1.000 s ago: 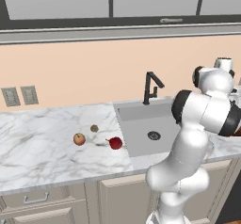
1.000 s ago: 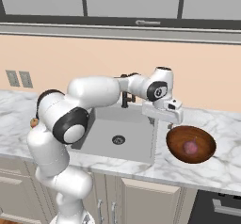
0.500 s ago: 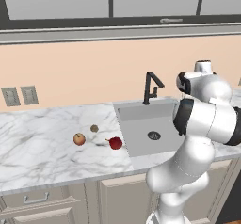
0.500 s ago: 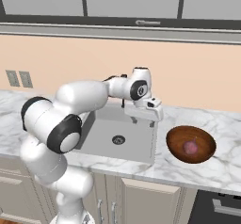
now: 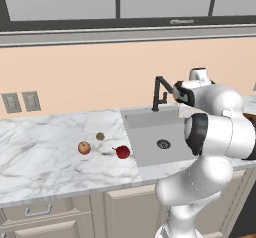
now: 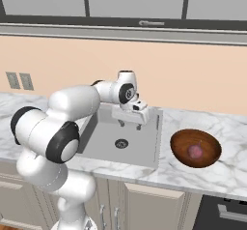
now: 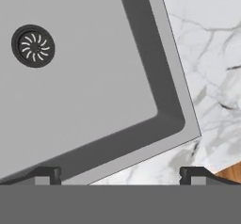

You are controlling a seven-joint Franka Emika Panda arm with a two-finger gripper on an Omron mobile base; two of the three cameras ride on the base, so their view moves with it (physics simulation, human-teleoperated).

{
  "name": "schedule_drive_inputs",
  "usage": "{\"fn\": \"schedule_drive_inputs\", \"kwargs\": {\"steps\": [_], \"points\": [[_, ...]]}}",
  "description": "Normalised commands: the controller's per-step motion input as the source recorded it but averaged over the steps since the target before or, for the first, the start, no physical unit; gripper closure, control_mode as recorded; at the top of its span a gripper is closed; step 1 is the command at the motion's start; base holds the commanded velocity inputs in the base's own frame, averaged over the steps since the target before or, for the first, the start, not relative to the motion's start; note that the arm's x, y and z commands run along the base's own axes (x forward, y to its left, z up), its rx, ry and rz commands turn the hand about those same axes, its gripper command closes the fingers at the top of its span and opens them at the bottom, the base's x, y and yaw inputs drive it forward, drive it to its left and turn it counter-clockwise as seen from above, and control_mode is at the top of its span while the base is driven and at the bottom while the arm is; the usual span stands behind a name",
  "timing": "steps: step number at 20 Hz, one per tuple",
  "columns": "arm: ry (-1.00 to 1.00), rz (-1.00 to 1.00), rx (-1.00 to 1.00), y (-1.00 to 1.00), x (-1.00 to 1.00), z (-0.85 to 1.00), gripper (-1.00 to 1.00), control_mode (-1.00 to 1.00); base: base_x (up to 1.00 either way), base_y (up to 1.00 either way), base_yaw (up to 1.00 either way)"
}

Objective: There is a mixed pile of frozen fruits and vegetables on the counter. Locate all the frozen vegetables and place the items in a bowl on the counter. Take all the frozen fruits and defrost them in a running sink.

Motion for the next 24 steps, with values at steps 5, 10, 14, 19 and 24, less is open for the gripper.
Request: {"fn": "schedule_drive_inputs", "kwargs": {"steps": [5,10,14,19,24], "points": [[-0.06,-0.02,-0.02,0.53,0.03,0.02,-1.00,-1.00,0.00,0.00,0.00],[-0.05,-0.02,-0.04,0.51,0.01,0.05,-1.00,-1.00,0.00,0.00,0.00],[-0.01,-0.01,-0.01,0.55,0.00,0.00,-1.00,-1.00,0.00,0.00,0.00],[0.00,-0.01,-0.02,0.58,0.02,0.00,-1.00,-1.00,0.00,0.00,0.00],[0.01,0.00,-0.02,0.61,0.09,0.00,-1.00,-1.00,0.00,0.00,0.00]]}}
